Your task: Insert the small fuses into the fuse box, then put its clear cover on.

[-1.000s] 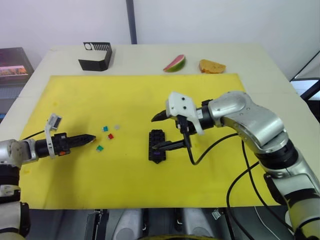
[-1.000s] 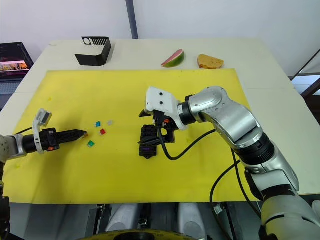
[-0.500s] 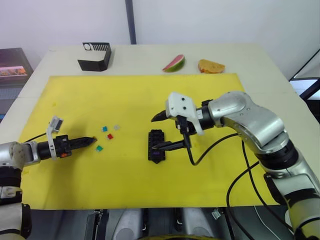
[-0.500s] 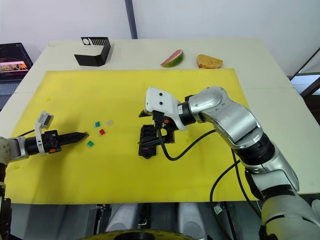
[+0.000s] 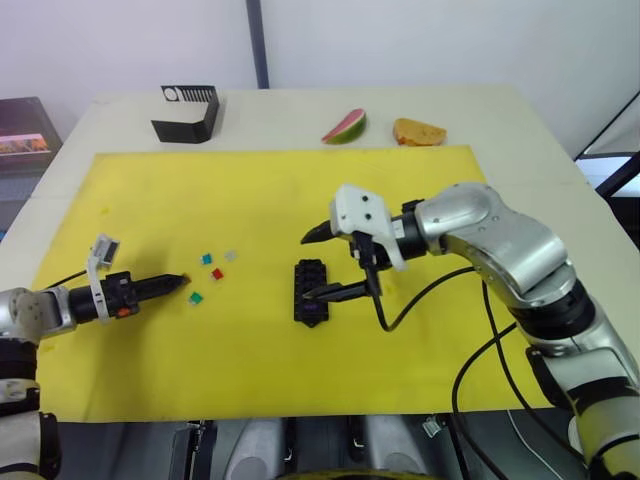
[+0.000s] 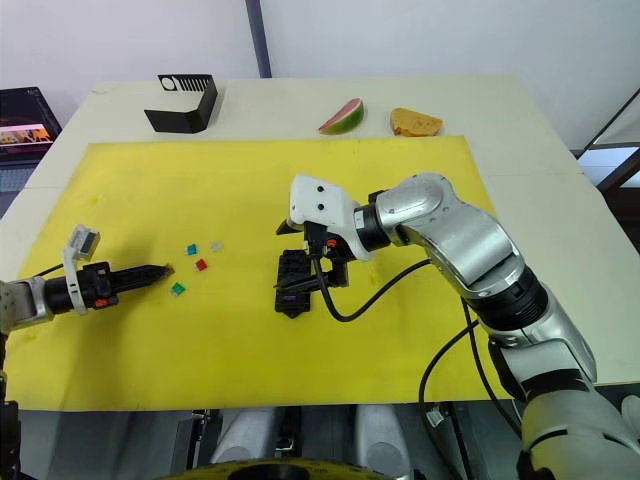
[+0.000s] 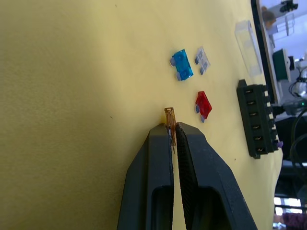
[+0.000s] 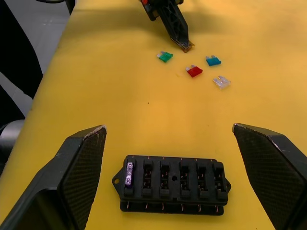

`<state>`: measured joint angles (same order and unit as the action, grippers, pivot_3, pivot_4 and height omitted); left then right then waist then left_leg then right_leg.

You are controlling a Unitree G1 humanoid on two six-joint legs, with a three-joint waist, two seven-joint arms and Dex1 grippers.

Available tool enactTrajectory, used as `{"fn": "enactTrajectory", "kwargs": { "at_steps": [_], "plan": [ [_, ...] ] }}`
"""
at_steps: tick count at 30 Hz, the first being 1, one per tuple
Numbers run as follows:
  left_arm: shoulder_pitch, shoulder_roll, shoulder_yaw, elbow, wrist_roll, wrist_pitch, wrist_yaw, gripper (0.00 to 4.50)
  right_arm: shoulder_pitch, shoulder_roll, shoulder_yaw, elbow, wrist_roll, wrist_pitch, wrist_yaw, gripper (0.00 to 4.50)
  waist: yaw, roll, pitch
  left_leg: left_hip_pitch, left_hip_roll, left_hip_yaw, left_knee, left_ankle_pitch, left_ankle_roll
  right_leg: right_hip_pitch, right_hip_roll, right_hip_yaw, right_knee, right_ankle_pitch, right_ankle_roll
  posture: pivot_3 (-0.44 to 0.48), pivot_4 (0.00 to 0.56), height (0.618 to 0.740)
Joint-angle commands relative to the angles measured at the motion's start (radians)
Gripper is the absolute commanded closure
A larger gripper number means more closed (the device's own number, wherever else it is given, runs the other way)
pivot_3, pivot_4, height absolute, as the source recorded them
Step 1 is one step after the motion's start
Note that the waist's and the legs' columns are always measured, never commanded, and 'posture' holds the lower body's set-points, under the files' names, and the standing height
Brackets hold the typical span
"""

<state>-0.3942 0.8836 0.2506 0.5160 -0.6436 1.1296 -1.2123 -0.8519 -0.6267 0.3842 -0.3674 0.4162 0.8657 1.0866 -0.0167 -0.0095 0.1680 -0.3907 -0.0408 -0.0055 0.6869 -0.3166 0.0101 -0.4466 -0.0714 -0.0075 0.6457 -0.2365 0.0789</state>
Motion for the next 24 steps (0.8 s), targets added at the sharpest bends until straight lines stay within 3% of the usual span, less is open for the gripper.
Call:
{"fn": "enactTrajectory", "kwargs": {
  "at_steps": [1,18,21,24],
  "plan": [
    [0.015,0.008,0.038,0.008,-0.010,0.020,0.029,4.19,-0.005,0.009,-0.009,-0.027,0.006,-0.019,0.000,0.00,0.000,0.000,0.000,0.000,0.000,0.000,0.000,0.000,0.000,0.000,0.000,0.000,0.000,0.000,0.000,0.000,0.150,0.740],
    [0.068,-0.006,0.049,-0.058,-0.048,0.030,0.067,4.19,-0.004,0.011,-0.002,-0.031,0.000,-0.024,0.002,0.00,-0.001,0.000,0.000,0.000,0.000,0.000,0.000,0.000,0.000,0.000,0.000,0.000,0.000,0.000,0.000,0.000,0.150,0.740],
    [0.085,-0.005,0.050,-0.071,-0.046,0.022,0.069,3.32,-0.004,0.012,-0.001,-0.032,0.000,-0.026,0.002,0.00,-0.001,0.000,0.000,0.000,0.000,0.000,-0.001,0.000,0.000,0.000,0.000,0.000,0.000,0.000,0.000,0.000,0.150,0.740],
    [0.085,-0.004,0.070,-0.065,-0.058,0.024,0.077,1.91,-0.005,0.014,0.001,-0.033,0.000,-0.026,0.002,0.00,0.000,0.000,0.000,0.000,0.000,0.000,-0.001,0.000,0.000,0.000,0.000,0.000,0.000,0.000,0.000,0.000,0.150,0.740]
  ]
}}
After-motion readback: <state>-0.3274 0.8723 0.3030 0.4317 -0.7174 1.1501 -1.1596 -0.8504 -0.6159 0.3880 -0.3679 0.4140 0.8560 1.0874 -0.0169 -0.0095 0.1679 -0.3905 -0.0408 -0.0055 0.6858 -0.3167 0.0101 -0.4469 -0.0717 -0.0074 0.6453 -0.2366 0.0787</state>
